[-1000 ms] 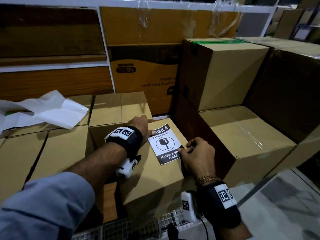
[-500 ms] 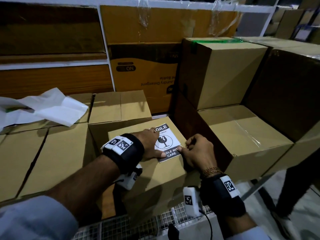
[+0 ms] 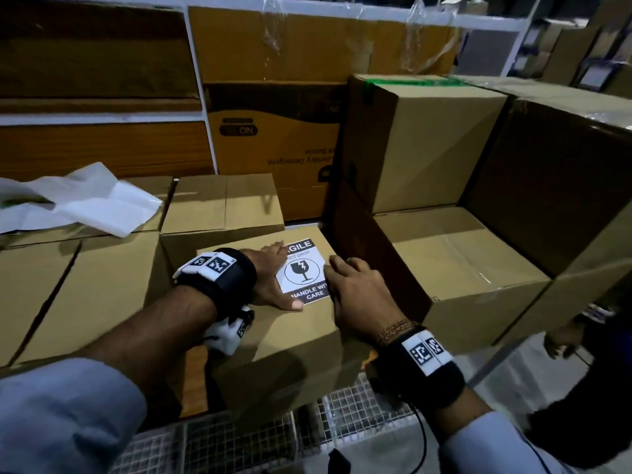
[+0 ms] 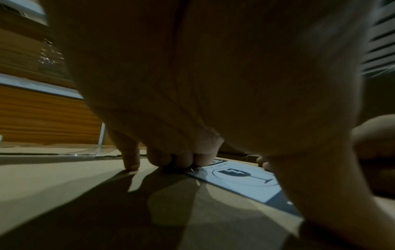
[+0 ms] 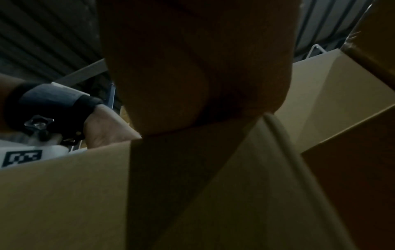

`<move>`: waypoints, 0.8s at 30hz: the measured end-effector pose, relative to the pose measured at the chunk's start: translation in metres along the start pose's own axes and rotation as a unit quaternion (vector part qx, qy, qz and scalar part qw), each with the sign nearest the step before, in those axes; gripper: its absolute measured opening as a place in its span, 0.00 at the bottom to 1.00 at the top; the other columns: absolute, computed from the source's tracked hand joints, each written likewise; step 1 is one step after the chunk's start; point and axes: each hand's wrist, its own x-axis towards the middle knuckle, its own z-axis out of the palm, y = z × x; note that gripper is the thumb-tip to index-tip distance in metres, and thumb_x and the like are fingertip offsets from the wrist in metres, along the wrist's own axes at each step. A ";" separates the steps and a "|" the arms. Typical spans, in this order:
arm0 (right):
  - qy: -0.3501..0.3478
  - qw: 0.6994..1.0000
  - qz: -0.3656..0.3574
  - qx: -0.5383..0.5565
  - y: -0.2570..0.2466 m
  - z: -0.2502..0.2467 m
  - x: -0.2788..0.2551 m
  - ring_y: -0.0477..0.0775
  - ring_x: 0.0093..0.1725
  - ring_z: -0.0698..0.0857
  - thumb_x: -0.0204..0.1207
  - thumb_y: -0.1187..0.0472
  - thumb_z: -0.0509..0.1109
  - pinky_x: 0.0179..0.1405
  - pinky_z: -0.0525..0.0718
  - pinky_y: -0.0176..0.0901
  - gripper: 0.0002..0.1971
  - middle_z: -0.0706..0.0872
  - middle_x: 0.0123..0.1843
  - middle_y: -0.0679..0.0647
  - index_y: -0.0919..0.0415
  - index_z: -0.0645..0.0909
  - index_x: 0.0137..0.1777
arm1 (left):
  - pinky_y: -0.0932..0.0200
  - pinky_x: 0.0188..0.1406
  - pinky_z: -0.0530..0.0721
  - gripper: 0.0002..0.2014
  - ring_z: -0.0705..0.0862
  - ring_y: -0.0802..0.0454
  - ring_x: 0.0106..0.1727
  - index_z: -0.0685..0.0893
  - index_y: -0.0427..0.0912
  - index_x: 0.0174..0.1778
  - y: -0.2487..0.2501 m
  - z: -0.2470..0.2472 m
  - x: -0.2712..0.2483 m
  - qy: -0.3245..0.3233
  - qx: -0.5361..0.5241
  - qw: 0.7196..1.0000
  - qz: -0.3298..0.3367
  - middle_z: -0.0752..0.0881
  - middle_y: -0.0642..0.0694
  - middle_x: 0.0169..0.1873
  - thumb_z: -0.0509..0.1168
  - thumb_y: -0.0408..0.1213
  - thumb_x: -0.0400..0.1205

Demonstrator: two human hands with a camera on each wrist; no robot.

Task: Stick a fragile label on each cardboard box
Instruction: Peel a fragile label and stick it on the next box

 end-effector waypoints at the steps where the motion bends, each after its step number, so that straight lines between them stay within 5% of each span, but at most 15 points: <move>1: -0.004 1.000 -0.010 0.001 0.002 0.001 0.003 0.63 0.87 0.60 0.86 0.48 0.66 0.83 0.67 0.64 0.36 0.58 0.91 0.54 0.51 0.57 0.90 | 0.49 0.87 0.56 0.68 0.52 0.43 0.90 0.37 0.41 0.91 0.000 0.000 0.001 0.001 -0.003 1.000 -0.003 0.42 0.43 0.91 0.71 0.75 0.71; 6: 0.010 0.998 -0.053 -0.040 0.001 0.005 0.012 0.63 0.82 0.66 0.80 0.46 0.70 0.79 0.71 0.62 0.37 0.67 0.86 0.58 0.57 0.63 0.87 | 0.49 0.85 0.60 0.66 0.57 0.42 0.88 0.41 0.41 0.91 0.004 0.001 0.003 0.012 0.002 1.000 -0.011 0.48 0.42 0.91 0.72 0.74 0.71; 10: -0.006 0.996 -0.082 -0.037 -0.001 0.005 0.024 0.64 0.87 0.58 0.78 0.51 0.72 0.87 0.61 0.64 0.44 0.60 0.91 0.59 0.59 0.56 0.90 | 0.49 0.87 0.57 0.67 0.53 0.42 0.90 0.39 0.38 0.91 0.005 0.000 0.002 0.011 0.011 0.999 -0.030 0.45 0.41 0.91 0.72 0.74 0.72; 13: -0.007 0.993 -0.110 -0.049 -0.004 0.006 0.034 0.65 0.86 0.61 0.80 0.52 0.72 0.86 0.65 0.62 0.41 0.63 0.90 0.60 0.61 0.60 0.89 | 0.49 0.87 0.54 0.69 0.49 0.43 0.91 0.37 0.40 0.91 0.001 0.003 0.005 0.010 0.012 0.999 -0.044 0.41 0.42 0.91 0.72 0.75 0.70; 24: -0.071 0.992 -0.054 -0.086 -0.009 -0.017 0.060 0.65 0.80 0.64 0.90 0.45 0.55 0.73 0.73 0.62 0.29 0.63 0.89 0.50 0.50 0.60 0.88 | 0.45 0.89 0.47 0.73 0.40 0.39 0.91 0.35 0.39 0.90 -0.009 0.011 0.011 0.019 0.013 0.999 -0.037 0.37 0.36 0.90 0.68 0.81 0.66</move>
